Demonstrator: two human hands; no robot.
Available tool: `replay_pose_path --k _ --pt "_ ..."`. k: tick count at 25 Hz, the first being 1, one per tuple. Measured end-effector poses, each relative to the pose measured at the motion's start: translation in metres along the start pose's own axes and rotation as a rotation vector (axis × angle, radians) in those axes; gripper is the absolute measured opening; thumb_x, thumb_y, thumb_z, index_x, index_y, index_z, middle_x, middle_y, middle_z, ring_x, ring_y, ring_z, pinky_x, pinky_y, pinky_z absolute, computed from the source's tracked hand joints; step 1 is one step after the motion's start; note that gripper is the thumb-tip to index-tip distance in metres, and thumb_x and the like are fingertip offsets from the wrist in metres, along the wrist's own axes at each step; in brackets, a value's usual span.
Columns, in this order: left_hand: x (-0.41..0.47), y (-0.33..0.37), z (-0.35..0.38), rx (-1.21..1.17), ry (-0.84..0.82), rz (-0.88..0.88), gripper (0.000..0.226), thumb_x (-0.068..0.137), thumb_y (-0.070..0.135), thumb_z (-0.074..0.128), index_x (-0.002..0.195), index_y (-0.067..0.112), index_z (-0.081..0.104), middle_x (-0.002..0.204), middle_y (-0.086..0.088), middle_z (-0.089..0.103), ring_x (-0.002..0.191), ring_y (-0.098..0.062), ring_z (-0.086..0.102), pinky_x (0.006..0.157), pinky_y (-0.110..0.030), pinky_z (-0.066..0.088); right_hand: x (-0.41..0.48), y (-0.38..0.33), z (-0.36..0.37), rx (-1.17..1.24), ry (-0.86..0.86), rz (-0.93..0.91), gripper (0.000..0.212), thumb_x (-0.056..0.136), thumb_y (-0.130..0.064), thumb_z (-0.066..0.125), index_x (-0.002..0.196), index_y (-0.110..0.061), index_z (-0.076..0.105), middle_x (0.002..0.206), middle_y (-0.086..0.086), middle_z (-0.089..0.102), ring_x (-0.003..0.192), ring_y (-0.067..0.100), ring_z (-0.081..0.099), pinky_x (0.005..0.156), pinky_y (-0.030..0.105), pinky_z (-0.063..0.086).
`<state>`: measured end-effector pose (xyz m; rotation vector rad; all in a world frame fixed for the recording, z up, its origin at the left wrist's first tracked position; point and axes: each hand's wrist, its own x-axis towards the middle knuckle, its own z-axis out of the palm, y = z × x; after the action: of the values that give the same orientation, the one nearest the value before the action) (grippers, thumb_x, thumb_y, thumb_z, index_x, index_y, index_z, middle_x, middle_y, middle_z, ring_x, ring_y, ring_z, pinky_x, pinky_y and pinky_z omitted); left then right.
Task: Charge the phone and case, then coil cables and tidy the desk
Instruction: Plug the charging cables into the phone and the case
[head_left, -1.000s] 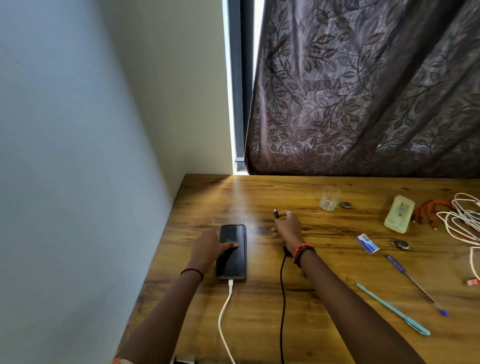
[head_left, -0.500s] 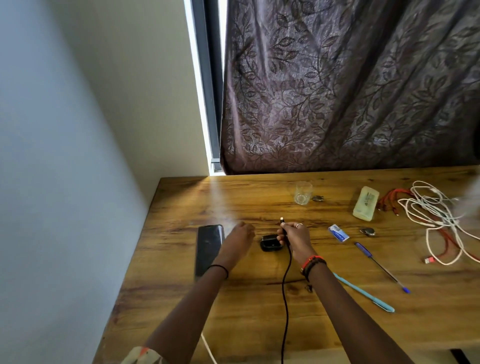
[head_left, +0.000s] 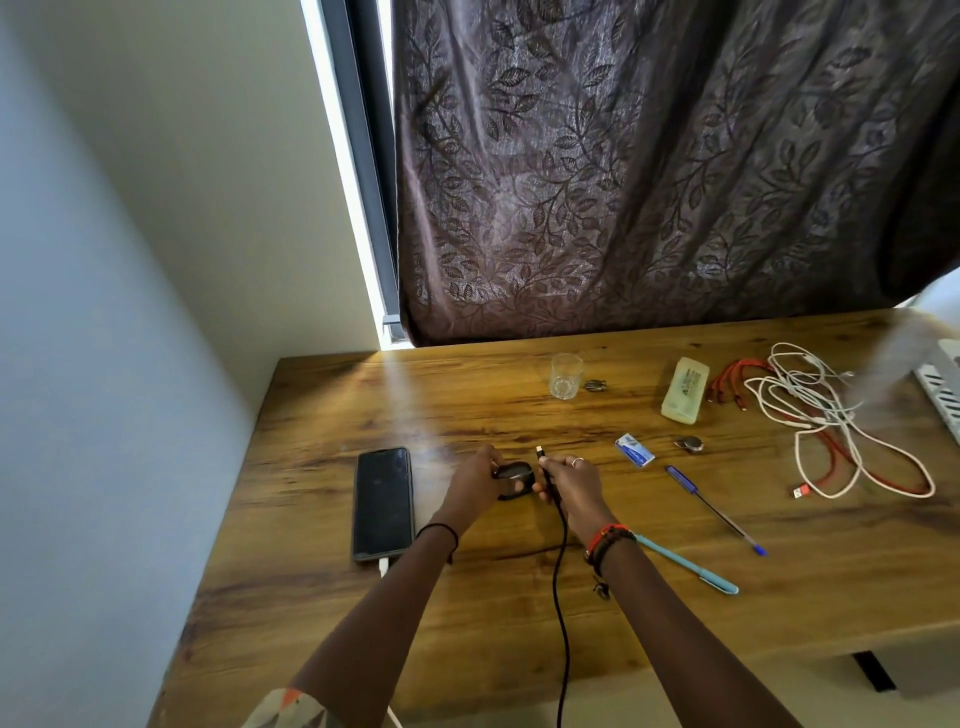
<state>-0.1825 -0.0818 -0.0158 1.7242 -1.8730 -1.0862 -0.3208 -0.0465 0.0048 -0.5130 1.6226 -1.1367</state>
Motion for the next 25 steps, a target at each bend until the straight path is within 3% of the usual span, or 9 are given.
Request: replay_pose_path --k 2,4,7,9,13,17,22,25 --pt "-0.006 0.001 0.001 -0.126 0.035 -0.020 0.038 0.077 0.020 0.075 0.108 0.012 0.054 0.104 -0.003 0.060 0.089 -0.016 0.056 0.062 -0.017 0.046 -0.004 -0.001 -0.002 0.016 -0.027 -0.013 0.006 0.088 -0.009 0.061 0.087 -0.004 0.062 0.074 0.010 0.065 0.054 0.017 0.059 0.049 0.026 0.048" --pt "-0.010 0.003 -0.004 -0.224 0.053 -0.027 0.037 0.083 0.018 0.069 0.118 0.010 0.057 0.109 -0.002 0.059 0.096 -0.016 0.057 0.065 -0.013 0.046 -0.009 -0.004 -0.003 0.021 -0.035 -0.046 0.007 0.088 -0.009 0.062 0.090 -0.003 0.062 0.074 0.010 0.066 0.054 0.017 0.058 0.049 0.025 0.048" --pt "-0.010 0.010 -0.020 -0.488 0.039 -0.068 0.035 0.089 0.019 0.062 0.123 0.008 0.059 0.120 -0.009 0.062 0.105 -0.023 0.061 0.087 -0.032 0.053 -0.017 -0.014 -0.003 0.000 -0.034 -0.117 0.007 0.087 -0.012 0.063 0.087 -0.006 0.063 0.073 0.008 0.067 0.053 0.014 0.056 0.049 0.023 0.046" --pt "-0.012 0.019 -0.034 -0.747 -0.001 -0.101 0.033 0.092 0.017 0.057 0.121 0.000 0.058 0.111 -0.013 0.065 0.100 -0.024 0.063 0.089 -0.036 0.053 -0.024 -0.021 0.000 -0.015 -0.059 -0.150 0.008 0.087 -0.016 0.064 0.083 -0.008 0.064 0.072 0.006 0.067 0.054 0.013 0.055 0.049 0.022 0.045" --pt "-0.018 0.043 -0.062 -1.098 -0.014 -0.128 0.029 0.095 0.013 0.051 0.117 -0.006 0.055 0.095 -0.010 0.064 0.086 -0.018 0.060 0.080 -0.026 0.048 -0.043 -0.036 0.011 -0.029 -0.140 -0.242 0.018 0.085 -0.020 0.067 0.085 -0.002 0.067 0.074 0.009 0.069 0.054 0.013 0.055 0.051 0.023 0.045" --pt "-0.021 0.058 -0.082 -1.184 0.019 -0.148 0.032 0.095 0.015 0.050 0.119 -0.006 0.053 0.091 -0.011 0.061 0.080 -0.016 0.058 0.068 -0.021 0.050 -0.063 -0.054 0.024 -0.030 -0.193 -0.367 0.021 0.084 -0.019 0.067 0.082 0.001 0.067 0.075 0.015 0.070 0.049 0.013 0.055 0.050 0.024 0.047" --pt "-0.029 0.065 -0.097 -1.209 0.033 -0.112 0.031 0.096 0.017 0.051 0.118 -0.005 0.053 0.090 -0.012 0.060 0.077 -0.016 0.057 0.072 -0.022 0.049 -0.077 -0.067 0.033 -0.067 -0.142 -0.465 0.019 0.083 -0.024 0.069 0.072 -0.009 0.065 0.070 0.015 0.071 0.049 0.014 0.058 0.054 0.029 0.051" --pt "-0.032 0.067 -0.102 -1.201 0.048 -0.081 0.027 0.095 0.018 0.051 0.110 -0.003 0.057 0.089 -0.011 0.060 0.077 -0.015 0.057 0.071 -0.021 0.049 -0.083 -0.070 0.033 -0.061 -0.153 -0.488 0.020 0.083 -0.022 0.069 0.073 -0.006 0.065 0.066 0.011 0.070 0.047 0.015 0.057 0.050 0.027 0.049"
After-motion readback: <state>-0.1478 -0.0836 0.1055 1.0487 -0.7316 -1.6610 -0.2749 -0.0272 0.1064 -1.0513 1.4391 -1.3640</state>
